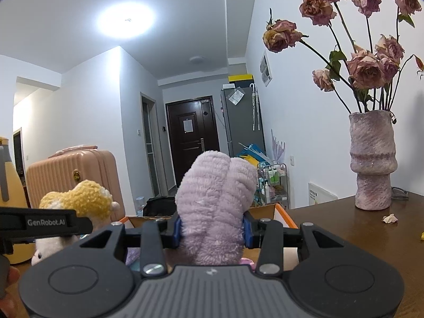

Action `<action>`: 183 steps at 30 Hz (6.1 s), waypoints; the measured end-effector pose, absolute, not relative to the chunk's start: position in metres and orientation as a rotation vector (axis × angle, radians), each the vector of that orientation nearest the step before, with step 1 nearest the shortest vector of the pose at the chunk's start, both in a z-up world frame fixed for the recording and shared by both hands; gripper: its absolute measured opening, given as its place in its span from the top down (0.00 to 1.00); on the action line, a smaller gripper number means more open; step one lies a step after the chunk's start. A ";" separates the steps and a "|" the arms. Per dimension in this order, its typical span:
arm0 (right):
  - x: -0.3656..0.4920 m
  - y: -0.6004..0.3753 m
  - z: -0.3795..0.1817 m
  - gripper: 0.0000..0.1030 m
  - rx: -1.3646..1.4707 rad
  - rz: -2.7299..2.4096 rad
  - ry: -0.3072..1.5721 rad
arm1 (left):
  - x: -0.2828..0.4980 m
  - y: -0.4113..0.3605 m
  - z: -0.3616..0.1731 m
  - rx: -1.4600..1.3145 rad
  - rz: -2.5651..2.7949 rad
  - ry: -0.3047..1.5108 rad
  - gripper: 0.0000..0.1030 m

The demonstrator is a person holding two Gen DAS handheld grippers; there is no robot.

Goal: Organize soft objects
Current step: 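Carry the lamb plush and pink towel roll with both grippers over the cardboard box, then lower both items into the box and open both grippers, then withdraw both grippers from the box back toward the table items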

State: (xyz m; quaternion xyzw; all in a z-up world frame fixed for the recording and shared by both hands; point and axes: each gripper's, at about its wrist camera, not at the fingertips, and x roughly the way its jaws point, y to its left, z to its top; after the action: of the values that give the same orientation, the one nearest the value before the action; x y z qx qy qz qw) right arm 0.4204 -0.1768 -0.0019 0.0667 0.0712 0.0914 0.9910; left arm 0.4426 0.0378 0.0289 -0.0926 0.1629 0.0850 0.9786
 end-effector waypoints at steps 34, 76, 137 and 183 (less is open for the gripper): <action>0.517 -0.160 -0.012 0.60 0.114 0.145 0.325 | 0.513 0.025 0.016 -0.123 0.180 0.367 0.36; 0.522 -0.156 -0.036 0.10 0.040 0.110 0.369 | 0.523 0.018 -0.002 0.010 0.237 0.369 0.00; 0.383 -0.179 -0.020 0.00 0.010 0.166 0.201 | 0.368 0.041 0.015 -0.069 0.262 0.277 0.00; 0.287 -0.230 -0.024 0.00 0.005 0.157 0.288 | 0.281 0.045 0.002 -0.063 0.151 0.423 0.00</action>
State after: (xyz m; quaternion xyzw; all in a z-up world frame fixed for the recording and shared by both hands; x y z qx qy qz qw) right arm 0.2874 -0.2300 -0.0245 0.0026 0.1435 0.0780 0.9866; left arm 0.2811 0.0453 0.0016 -0.0313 0.2098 0.0747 0.9744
